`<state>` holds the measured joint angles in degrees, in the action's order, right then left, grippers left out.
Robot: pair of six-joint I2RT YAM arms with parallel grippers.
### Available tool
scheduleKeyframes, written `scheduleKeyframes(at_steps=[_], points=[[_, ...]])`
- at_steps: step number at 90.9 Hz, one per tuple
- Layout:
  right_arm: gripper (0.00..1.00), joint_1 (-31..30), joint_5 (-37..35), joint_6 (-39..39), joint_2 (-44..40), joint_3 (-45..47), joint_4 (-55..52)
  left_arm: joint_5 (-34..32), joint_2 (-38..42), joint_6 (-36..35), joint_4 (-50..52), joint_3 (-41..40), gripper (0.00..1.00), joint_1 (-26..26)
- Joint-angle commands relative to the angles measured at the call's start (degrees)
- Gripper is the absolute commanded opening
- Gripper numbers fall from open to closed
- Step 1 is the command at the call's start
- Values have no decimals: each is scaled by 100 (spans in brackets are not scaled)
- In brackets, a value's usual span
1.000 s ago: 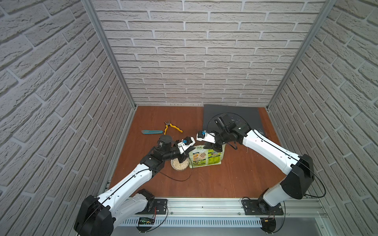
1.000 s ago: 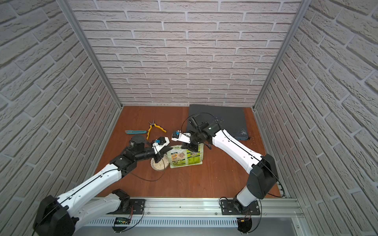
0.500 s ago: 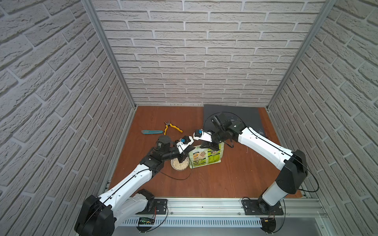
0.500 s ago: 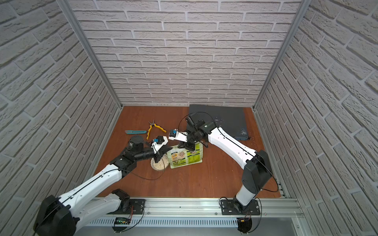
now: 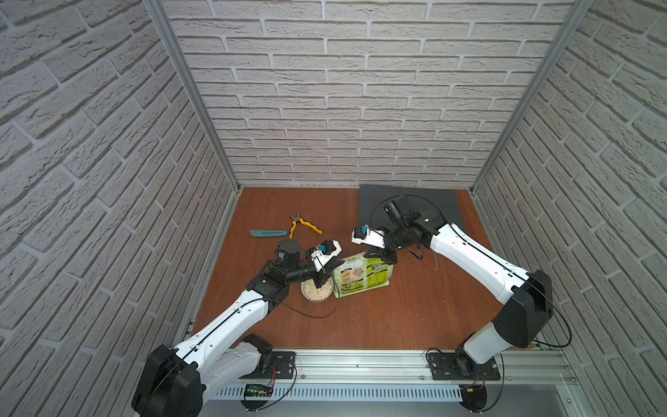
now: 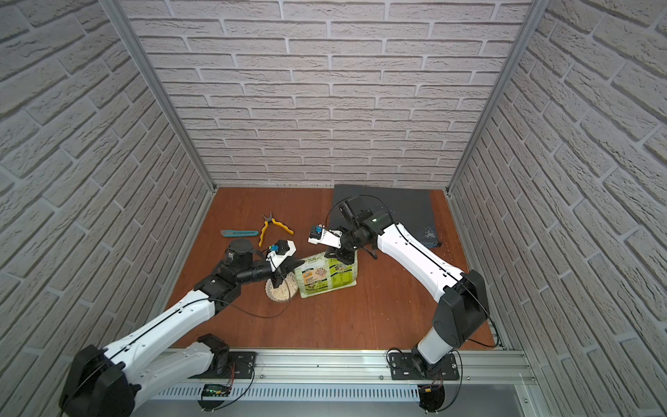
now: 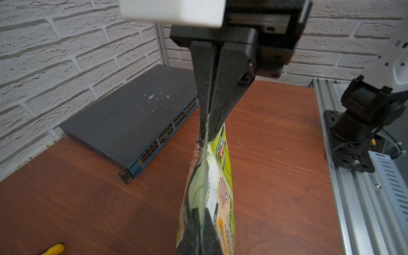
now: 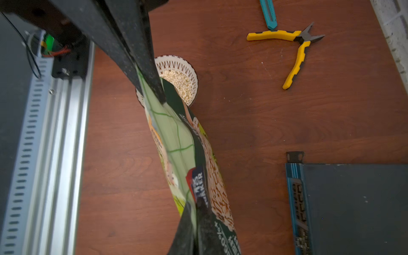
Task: Pour the oats into the breakfast bowl
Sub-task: Close the oats bag at the center of the board.
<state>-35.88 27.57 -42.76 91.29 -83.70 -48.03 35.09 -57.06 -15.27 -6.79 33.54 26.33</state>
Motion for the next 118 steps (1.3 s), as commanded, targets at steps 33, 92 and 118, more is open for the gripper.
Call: scheduleKeyframes(at_steps=[33, 92, 118], points=[[10, 286, -753, -124, -340, 163, -259, 203, 54, 55, -431, 98, 0, -65], [6, 742, -1220, -87, -914, 580, -237, 191, -212, 75, -362, 280, 0, -66], [4, 879, -1316, -73, -1103, 734, -320, 223, -346, 77, -420, 366, 7, -58]])
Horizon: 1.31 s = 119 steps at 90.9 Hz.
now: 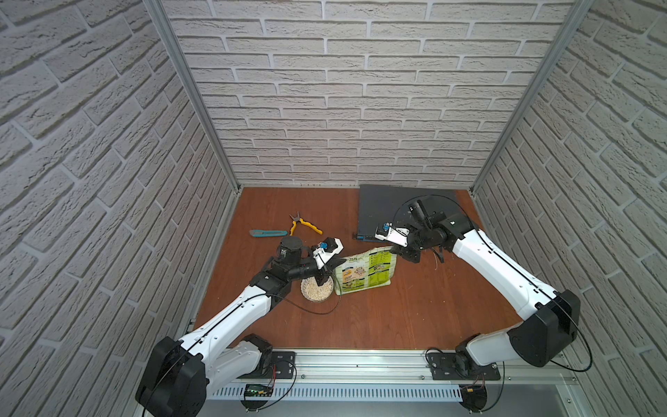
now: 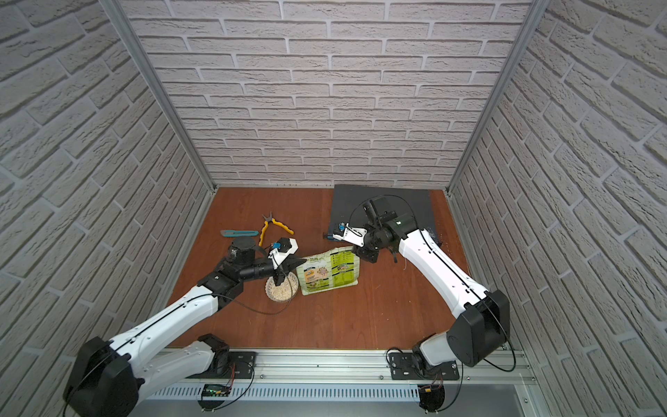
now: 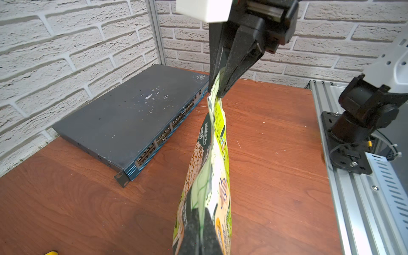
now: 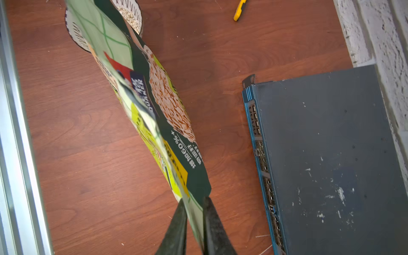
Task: Pour the oats into the breakfast bowl
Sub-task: Close the oats bag at the center of the board.
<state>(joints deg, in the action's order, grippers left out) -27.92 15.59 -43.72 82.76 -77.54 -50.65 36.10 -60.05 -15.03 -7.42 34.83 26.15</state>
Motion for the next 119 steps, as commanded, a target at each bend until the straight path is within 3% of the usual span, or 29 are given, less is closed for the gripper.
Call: scheduleKeyframes(at_steps=[1, 15, 27, 36, 53, 70, 80, 85, 89, 96, 114, 119], points=[[4, 84, -109, 31, -251, 117, -58, 129, -62, 52, -357, 245, 8, -36], [4, 84, 248, 121, -292, 99, -58, 212, -338, 79, -480, 375, 32, 107], [4, 86, 336, 160, -316, 155, 11, 226, -690, 60, -621, 561, 38, 273], [4, 85, 326, 155, -325, 145, 7, 252, -970, 33, -581, 745, 35, 360], [4, 87, 289, 138, -388, 185, 29, 235, -1159, 35, -646, 811, 0, 381], [3, 92, 264, 146, -403, 230, 66, 234, -1181, 39, -658, 836, 0, 380], [3, 90, 299, 167, -387, 234, 103, 281, -1322, 52, -655, 948, 19, 437], [3, 85, 295, 171, -382, 230, 108, 281, -1389, 44, -655, 997, 23, 467], [4, 85, 274, 167, -375, 238, 106, 283, -1431, 39, -648, 1031, 20, 478], [3, 93, 187, 146, -374, 255, 89, 240, -1424, 8, -619, 1023, 0, 475], [4, 118, 26, 134, -451, 313, 107, 144, -1051, -102, -387, 793, 0, 336], [4, 133, -44, 141, -457, 326, 96, 137, -917, -89, -324, 707, 11, 249]])
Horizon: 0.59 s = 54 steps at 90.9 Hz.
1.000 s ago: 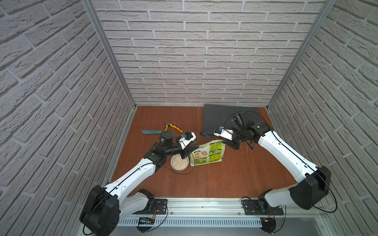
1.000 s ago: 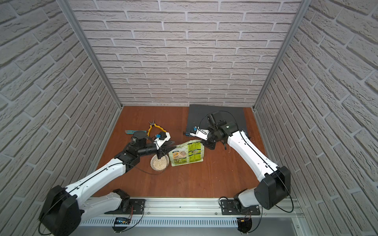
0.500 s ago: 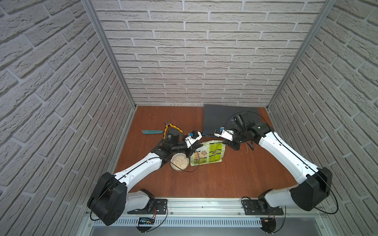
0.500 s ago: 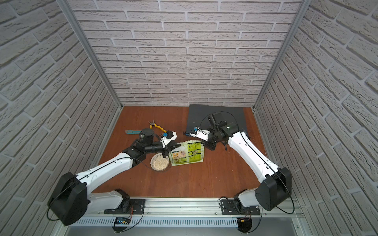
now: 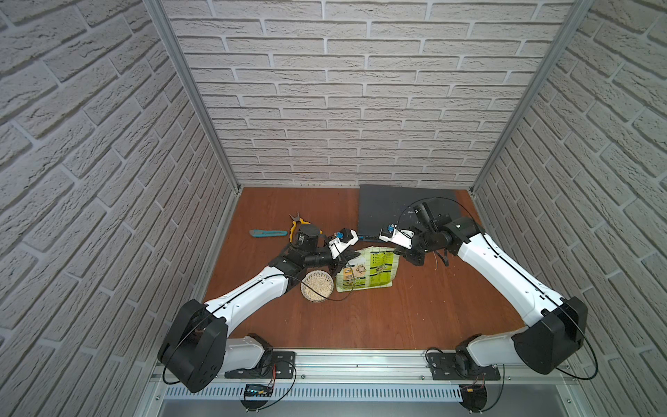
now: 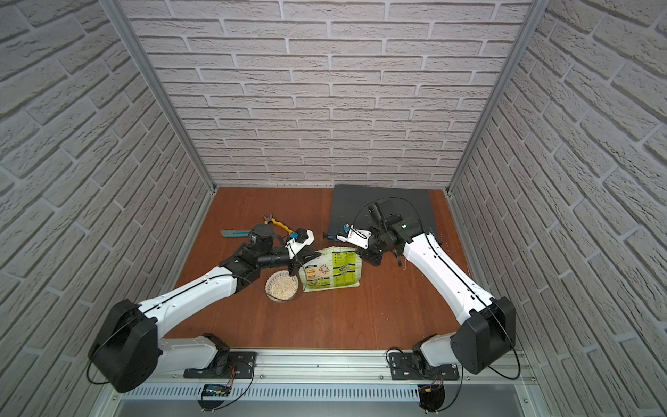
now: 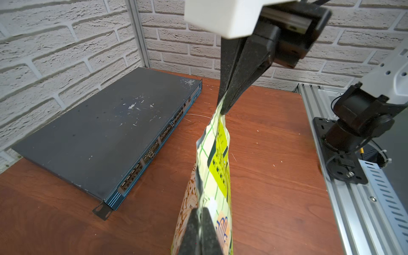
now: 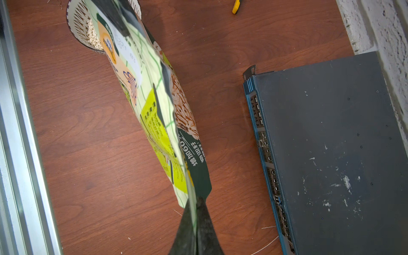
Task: Pour the oats into the breakfast bowl
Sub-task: Close the oats bag at the center of the board.
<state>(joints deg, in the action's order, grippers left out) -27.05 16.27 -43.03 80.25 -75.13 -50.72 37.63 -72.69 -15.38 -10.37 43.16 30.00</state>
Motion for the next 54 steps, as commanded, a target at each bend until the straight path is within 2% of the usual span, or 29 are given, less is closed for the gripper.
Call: scheduleKeyframes(at_steps=[1, 8, 15, 21, 25, 34, 44, 49, 54], points=[[4, 48, -118, 73, -204, 86, 100, -17, 375, -53, -23, -147, 13, -157], [4, 88, -133, 83, -208, 87, 80, -54, 532, -53, 46, -262, 27, -247], [3, 101, -134, 97, -216, 87, 75, -83, 673, -60, 112, -342, 31, -325], [4, 118, -133, 106, -220, 78, 83, -104, 736, -91, 175, -383, 30, -357], [4, 121, -138, 102, -220, 74, 80, -108, 754, -132, 251, -390, 25, -380], [4, 137, -166, 101, -229, 69, 88, -107, 751, -214, 385, -381, 0, -416], [4, 138, -109, 157, -222, -1, 99, -73, 780, -200, 310, -419, 0, -450], [11, 138, 144, 183, -204, -94, 60, -36, 790, -173, 245, -439, 0, -457], [21, 106, 479, 152, -187, -159, 73, 8, 784, -143, 225, -433, 17, -458]])
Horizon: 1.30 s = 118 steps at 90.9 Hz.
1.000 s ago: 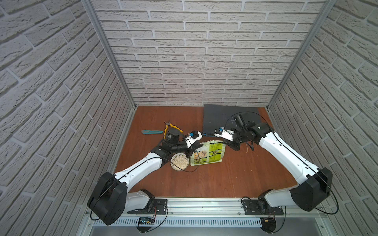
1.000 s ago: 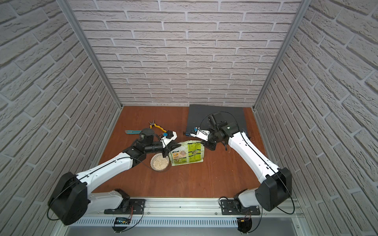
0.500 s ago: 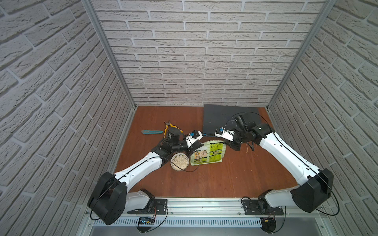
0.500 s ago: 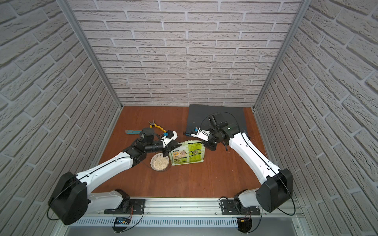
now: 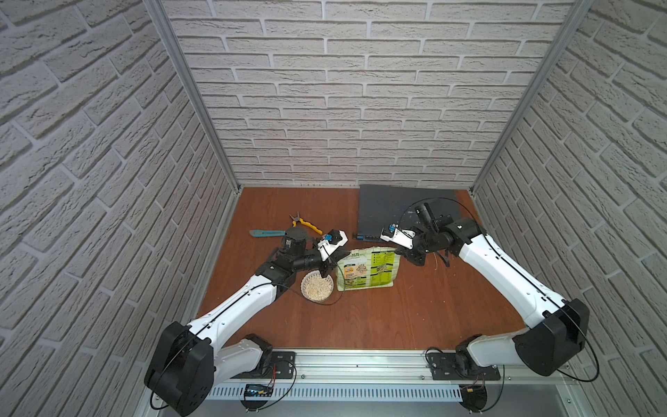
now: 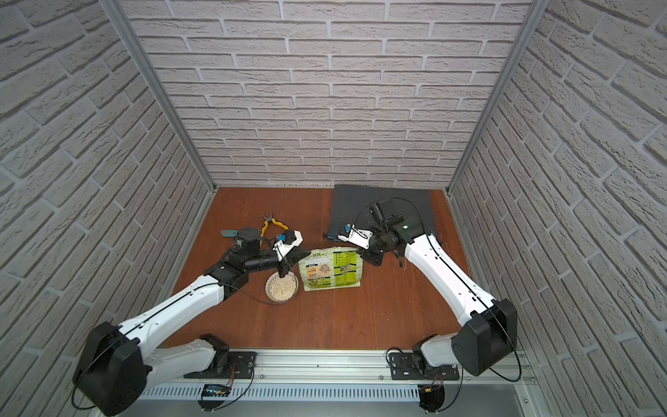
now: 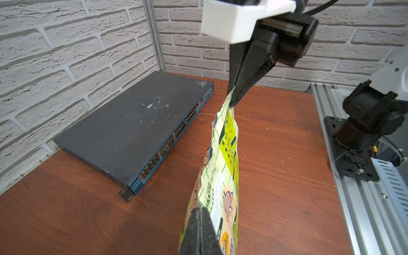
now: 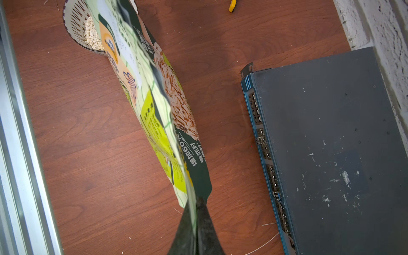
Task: Pour the oats into the breakfast bowl
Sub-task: Close the oats bag at the center of the board.
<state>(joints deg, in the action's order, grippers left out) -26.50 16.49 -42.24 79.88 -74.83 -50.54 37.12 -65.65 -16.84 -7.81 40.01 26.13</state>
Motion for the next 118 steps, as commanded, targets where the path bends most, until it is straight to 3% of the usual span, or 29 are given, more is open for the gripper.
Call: scheduleKeyframes(at_steps=[1, 6, 15, 22, 28, 33, 41, 49, 53, 62, 72, 82, 87, 94, 105, 112, 118], points=[[24, 37, 516, 66, -153, -194, 77, 63, 79, 13, -34, -122, 21, -68], [34, -43, 698, 19, -139, -218, 155, 82, 78, 46, -46, -125, 31, -71], [43, -297, 721, -110, 20, -332, 189, 88, 108, 88, -66, -186, 38, -71], [45, -475, 739, -183, 253, -526, 141, 59, 165, 101, -107, -276, 37, -70], [45, -631, 727, -241, 489, -730, 60, 58, 235, 120, -164, -366, 27, -74], [42, -753, 725, -284, 686, -884, -21, 53, 276, 140, -207, -408, 15, -77], [26, -867, 743, -334, 954, -1081, -162, 66, 312, 197, -310, -439, 0, -86], [7, -920, 758, -338, 1133, -1263, -309, 78, 324, 260, -457, -477, 0, -96], [4, -946, 767, -327, 1174, -1312, -347, 76, 332, 290, -520, -497, 0, -101], [4, -1018, 761, -308, 1163, -1336, -260, 66, 341, 328, -636, -537, 0, -108], [20, -1097, 835, -274, 1202, -1336, -113, 76, 343, 401, -799, -587, 0, -109], [24, -1192, 843, -239, 1354, -1403, -53, 73, 359, 444, -932, -632, 0, -108], [22, -1207, 814, -209, 1429, -1423, -37, 76, 360, 458, -965, -643, 0, -114], [5, -1208, 784, -189, 1475, -1444, -36, 76, 376, 459, -954, -648, 0, -119], [4, -1222, 898, -152, 1446, -1432, 61, 76, 388, 447, -959, -661, 0, -125], [19, -1233, 972, -81, 1443, -1424, 193, 79, 381, 457, -971, -661, 0, -129], [23, -1255, 1057, -17, 1466, -1429, 316, 84, 369, 463, -989, -663, 0, -133]])
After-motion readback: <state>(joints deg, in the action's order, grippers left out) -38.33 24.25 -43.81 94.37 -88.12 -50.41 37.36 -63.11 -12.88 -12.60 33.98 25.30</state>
